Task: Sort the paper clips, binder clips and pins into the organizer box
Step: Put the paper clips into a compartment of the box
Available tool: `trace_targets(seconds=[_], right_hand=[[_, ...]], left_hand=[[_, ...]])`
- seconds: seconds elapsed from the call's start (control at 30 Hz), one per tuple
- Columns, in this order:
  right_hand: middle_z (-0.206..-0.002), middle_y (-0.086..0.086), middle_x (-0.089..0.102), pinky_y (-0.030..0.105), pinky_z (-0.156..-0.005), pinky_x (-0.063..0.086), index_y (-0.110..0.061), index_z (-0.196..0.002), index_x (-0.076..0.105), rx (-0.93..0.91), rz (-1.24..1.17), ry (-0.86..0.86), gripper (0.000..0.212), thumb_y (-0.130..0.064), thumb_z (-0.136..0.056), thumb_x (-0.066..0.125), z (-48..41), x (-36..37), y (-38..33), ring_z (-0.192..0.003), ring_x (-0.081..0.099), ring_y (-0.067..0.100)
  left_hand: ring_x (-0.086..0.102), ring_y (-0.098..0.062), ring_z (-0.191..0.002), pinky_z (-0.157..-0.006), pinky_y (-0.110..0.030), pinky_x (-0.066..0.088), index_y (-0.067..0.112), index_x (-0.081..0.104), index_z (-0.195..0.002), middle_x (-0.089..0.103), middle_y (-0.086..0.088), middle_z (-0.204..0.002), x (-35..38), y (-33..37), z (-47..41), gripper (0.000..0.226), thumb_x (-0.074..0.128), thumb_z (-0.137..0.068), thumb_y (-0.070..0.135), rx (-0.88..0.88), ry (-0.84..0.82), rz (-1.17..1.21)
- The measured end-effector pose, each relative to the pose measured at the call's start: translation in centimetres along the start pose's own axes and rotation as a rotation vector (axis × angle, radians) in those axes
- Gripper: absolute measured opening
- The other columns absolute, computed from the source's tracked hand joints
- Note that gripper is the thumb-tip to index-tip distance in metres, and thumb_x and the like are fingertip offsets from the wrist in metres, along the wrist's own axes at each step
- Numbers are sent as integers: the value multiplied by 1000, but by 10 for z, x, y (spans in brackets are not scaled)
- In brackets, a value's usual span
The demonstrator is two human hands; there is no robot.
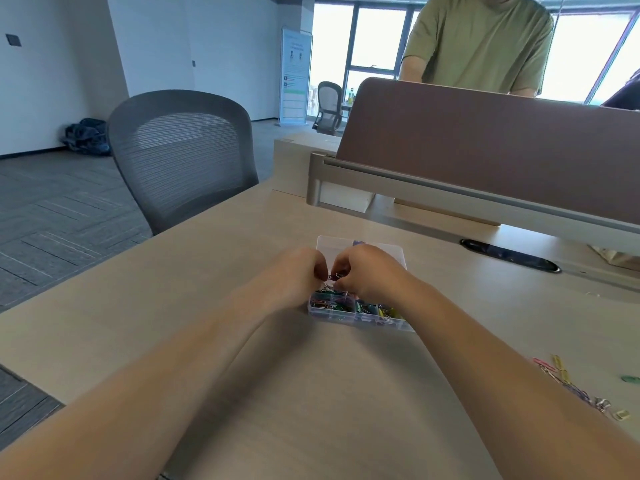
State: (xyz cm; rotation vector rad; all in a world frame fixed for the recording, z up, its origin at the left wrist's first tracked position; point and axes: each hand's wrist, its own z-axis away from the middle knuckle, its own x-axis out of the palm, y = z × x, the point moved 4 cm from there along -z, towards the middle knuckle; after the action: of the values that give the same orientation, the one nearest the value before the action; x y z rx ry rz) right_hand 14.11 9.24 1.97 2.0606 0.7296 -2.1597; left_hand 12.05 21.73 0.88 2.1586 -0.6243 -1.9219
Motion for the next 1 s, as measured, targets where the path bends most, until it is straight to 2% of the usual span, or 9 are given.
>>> trace_targets(seconds=[0.2,0.37,0.47,0.73,0.87,1.0], right_hand=[[-103,5,72,34,-87,56,-17,-113,72,-8,32,12,25,-20,-88,71,1,2,-2,-88,66,23],[-108,4,71,29,-84,54,-17,-115,70,-25,47,0,26,-18,-89,69,4,1,-3,-93,65,22],[-108,4,70,28,-79,51,-16,-115,70,-31,57,8,26,-18,-89,70,5,0,-3,-92,64,22],[-111,3,70,32,-86,55,-17,-113,69,-31,45,32,26,-18,-87,72,5,0,2,-94,64,20],[-111,4,70,30,-87,54,-16,-115,70,-23,54,43,26,-13,-89,68,6,0,5,-93,64,20],[-111,5,70,32,-89,55,-16,-114,71,-26,52,48,26,-8,-89,66,5,0,5,-93,65,22]], left_hand=[[61,-20,-95,-77,-27,47,18,71,-105,68,-3,-106,-2,1,2,22,59,-88,12,11,23,-19],[57,-14,-90,-74,-23,42,20,69,-105,68,1,-105,-1,-1,1,20,63,-87,14,30,39,13],[60,-17,-95,-75,-23,42,21,72,-106,68,0,-106,-2,3,1,20,61,-89,17,48,31,-3],[61,-20,-90,-71,-24,41,18,74,-100,69,-3,-102,8,2,-3,20,56,-92,15,1,2,-7],[61,-19,-88,-72,-26,45,20,74,-95,69,-2,-99,11,1,-4,19,57,-91,14,13,14,-8],[60,-18,-91,-73,-25,44,20,72,-97,68,0,-102,8,0,-3,18,57,-91,14,14,23,-9]])
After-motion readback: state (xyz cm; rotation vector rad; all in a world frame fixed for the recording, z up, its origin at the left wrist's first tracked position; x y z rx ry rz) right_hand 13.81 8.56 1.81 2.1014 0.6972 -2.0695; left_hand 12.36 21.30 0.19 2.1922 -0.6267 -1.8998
